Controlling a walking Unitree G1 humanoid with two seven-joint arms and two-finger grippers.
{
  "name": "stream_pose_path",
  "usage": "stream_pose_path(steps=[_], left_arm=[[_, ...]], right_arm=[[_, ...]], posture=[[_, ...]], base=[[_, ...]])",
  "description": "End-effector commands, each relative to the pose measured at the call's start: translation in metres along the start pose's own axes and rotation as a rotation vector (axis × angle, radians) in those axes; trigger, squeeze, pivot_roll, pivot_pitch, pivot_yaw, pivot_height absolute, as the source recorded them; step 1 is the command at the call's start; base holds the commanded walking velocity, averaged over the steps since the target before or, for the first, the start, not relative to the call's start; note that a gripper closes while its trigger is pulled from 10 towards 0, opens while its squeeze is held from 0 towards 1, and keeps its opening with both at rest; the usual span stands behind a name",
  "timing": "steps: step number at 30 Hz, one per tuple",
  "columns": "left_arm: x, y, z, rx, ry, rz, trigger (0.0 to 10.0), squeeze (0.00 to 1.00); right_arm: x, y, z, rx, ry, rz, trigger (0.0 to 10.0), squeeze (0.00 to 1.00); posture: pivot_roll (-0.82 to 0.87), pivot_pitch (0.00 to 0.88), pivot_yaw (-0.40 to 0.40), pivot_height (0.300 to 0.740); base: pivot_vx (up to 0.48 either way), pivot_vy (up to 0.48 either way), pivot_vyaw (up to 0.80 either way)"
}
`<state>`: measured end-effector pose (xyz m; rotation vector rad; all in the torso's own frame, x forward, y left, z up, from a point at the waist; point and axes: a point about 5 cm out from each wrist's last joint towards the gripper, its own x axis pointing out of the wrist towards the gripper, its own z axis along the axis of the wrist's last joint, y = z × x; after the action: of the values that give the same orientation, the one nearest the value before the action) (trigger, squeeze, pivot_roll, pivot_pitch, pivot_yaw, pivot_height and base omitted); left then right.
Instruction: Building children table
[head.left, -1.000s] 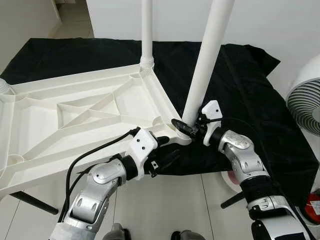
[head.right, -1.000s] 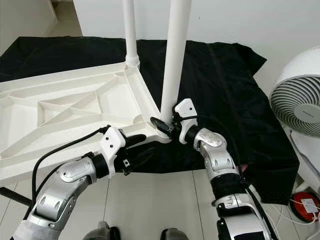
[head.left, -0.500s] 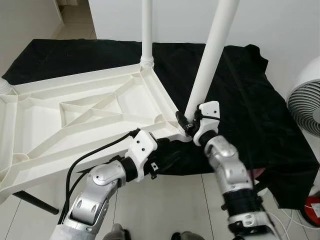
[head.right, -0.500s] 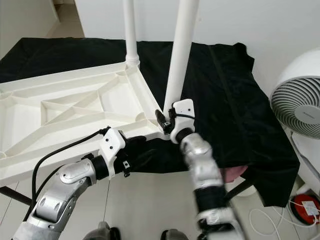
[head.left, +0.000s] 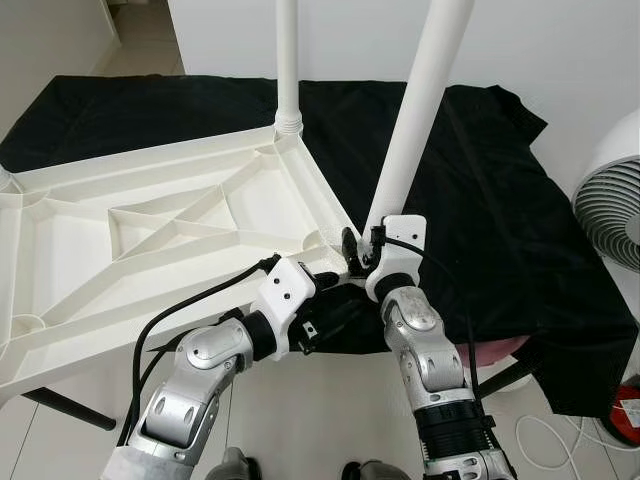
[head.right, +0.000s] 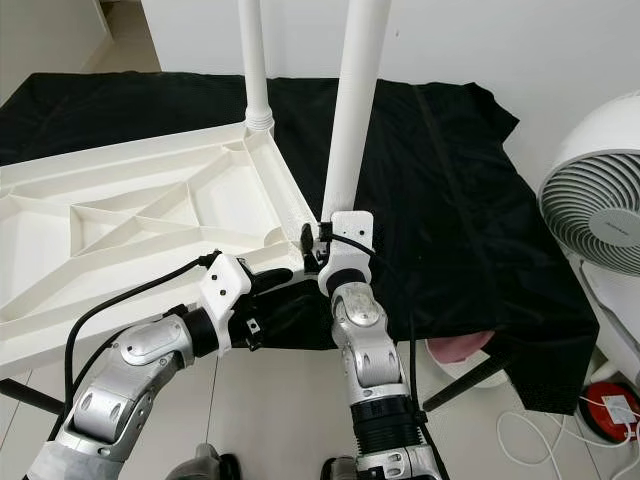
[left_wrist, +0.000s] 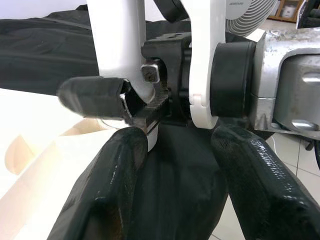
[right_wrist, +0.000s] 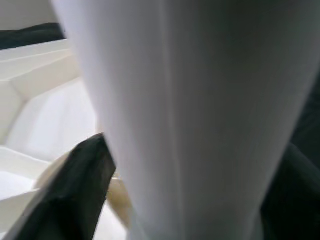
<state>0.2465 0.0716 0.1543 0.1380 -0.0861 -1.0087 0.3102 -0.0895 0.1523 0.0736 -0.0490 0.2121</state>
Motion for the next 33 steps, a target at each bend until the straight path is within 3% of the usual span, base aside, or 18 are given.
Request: stream_pose_path(steps=[1,2,3,4,5,9,11,13,23,28,29,30,31,33], left_arm=[[0.000,0.005,0.001,0.012,0.003,0.079,10.0,0.00],[0.000,0.005,0.001,0.012,0.002,0.078,10.0,0.00],[0.000,0.005,0.001,0.012,0.002,0.077,10.0,0.00],[0.000,0.005,0.001,0.012,0.002,0.076,10.0,0.00],[0.000,0.004,0.001,0.012,0.002,0.074,10.0,0.00],[0.001,0.003,0.001,0.013,0.001,0.070,10.0,0.00],[0.001,0.003,0.002,0.013,-0.002,0.068,10.0,0.00],[0.001,0.004,0.003,0.015,-0.004,0.066,10.0,0.00],[0.002,0.005,0.006,0.023,-0.010,0.063,10.0,0.00],[0.003,0.006,0.006,0.024,-0.011,0.064,10.0,0.00],[0.003,0.006,0.006,0.024,-0.012,0.065,10.0,0.00],[0.003,0.006,0.006,0.024,-0.012,0.065,10.0,0.00],[0.004,0.005,0.007,0.022,-0.014,0.064,10.0,0.00],[0.004,0.005,0.007,0.022,-0.014,0.064,10.0,0.00]], right_arm=[[0.001,0.000,0.005,0.004,-0.017,0.057,10.0,1.00],[0.001,-0.004,0.008,-0.006,-0.023,0.089,10.0,1.00],[0.002,-0.007,0.010,-0.033,-0.025,0.122,10.0,0.87],[0.002,-0.009,0.011,-0.050,-0.025,0.141,10.0,0.87],[0.002,-0.013,0.012,-0.061,-0.021,0.190,10.0,0.00],[0.002,-0.017,0.014,-0.092,-0.022,0.272,10.0,0.00],[0.003,-0.023,0.017,-0.180,-0.030,0.411,10.0,0.00],[0.005,-0.028,0.017,-0.209,-0.008,0.508,10.0,0.00],[0.019,-0.029,0.014,-0.262,0.024,0.677,10.0,0.00],[0.020,-0.029,0.012,-0.259,0.038,0.702,10.0,0.00],[0.021,-0.029,0.008,-0.254,0.060,0.733,9.1,0.00],[0.021,-0.029,0.008,-0.254,0.060,0.733,9.1,0.00],[0.023,-0.031,0.005,-0.254,0.079,0.747,1.5,0.00],[0.023,-0.031,0.005,-0.254,0.079,0.747,1.5,0.00]], posture=[[-0.03,0.093,0.018,0.740],[-0.03,0.094,0.018,0.740],[-0.03,0.094,0.017,0.740],[-0.03,0.094,0.017,0.740],[-0.03,0.092,0.017,0.740],[-0.03,0.091,0.016,0.740],[-0.03,0.091,0.017,0.740],[-0.03,0.092,0.018,0.740],[-0.03,0.087,0.019,0.740],[-0.03,0.087,0.019,0.740],[-0.03,0.088,0.020,0.740],[-0.03,0.088,0.020,0.740],[-0.03,0.088,0.022,0.740],[-0.03,0.088,0.022,0.740]], base=[[0.000,0.000,0.00],[0.000,0.000,0.00],[0.000,0.000,0.00],[0.000,0.000,0.00],[0.000,0.000,0.00],[0.000,0.000,0.00],[0.000,0.000,0.00],[0.000,0.000,0.00],[0.000,0.000,0.00],[0.000,0.000,0.00],[0.000,0.000,0.00],[0.000,0.000,0.00],[0.000,0.000,0.00],[0.000,0.000,0.00]])
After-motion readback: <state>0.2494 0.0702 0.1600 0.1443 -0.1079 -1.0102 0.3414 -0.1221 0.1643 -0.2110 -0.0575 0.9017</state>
